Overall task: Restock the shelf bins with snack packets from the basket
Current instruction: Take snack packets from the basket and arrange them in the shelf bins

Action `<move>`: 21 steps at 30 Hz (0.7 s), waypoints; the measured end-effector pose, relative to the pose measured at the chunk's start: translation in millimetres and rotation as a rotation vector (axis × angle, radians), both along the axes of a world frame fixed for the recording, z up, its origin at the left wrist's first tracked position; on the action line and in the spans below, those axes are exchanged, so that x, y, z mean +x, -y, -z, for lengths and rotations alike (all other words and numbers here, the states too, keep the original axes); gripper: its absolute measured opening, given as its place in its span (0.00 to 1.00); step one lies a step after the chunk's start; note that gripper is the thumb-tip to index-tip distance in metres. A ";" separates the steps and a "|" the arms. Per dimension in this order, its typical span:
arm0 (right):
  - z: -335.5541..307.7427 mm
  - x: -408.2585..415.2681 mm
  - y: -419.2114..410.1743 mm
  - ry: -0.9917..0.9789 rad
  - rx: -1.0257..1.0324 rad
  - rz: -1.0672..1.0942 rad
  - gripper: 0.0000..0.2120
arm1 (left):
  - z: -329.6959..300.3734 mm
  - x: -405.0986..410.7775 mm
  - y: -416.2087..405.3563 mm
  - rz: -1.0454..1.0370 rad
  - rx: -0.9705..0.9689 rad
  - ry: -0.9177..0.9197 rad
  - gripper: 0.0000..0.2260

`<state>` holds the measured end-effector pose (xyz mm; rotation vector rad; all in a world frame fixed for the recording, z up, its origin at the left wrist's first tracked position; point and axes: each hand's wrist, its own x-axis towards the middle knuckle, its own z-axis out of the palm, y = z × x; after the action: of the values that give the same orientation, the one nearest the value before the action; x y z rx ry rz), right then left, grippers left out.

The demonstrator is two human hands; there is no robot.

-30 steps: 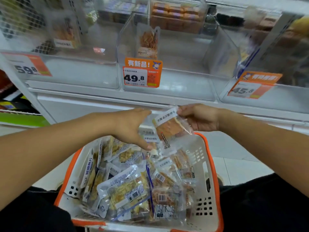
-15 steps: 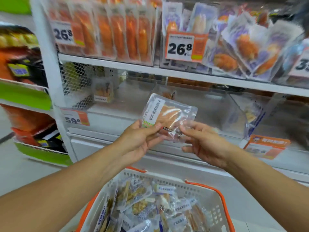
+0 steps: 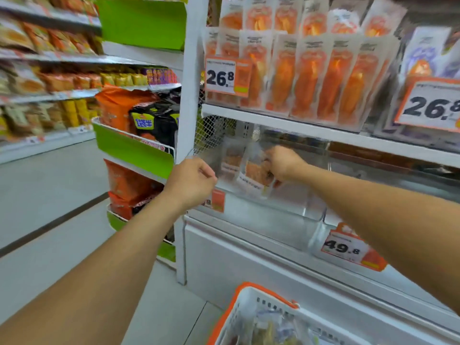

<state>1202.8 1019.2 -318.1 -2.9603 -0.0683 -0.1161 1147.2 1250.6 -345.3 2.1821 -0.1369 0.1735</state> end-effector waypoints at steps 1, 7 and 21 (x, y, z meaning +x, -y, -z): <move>7.6 19.1 -7.3 -0.051 -0.012 0.038 0.13 | 5.1 4.7 -3.3 0.012 0.043 0.006 0.05; 35.8 109.9 -32.1 0.088 0.151 0.177 0.09 | 22.2 25.7 -14.4 0.003 0.159 0.096 0.07; 55.8 138.0 -41.0 0.296 0.352 0.208 0.12 | 26.1 27.9 4.7 0.010 0.162 0.116 0.04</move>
<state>1340.7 1060.2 -373.9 -2.5692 0.2014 -0.5351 1175.0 1245.9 -371.5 2.3326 -0.2350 0.2923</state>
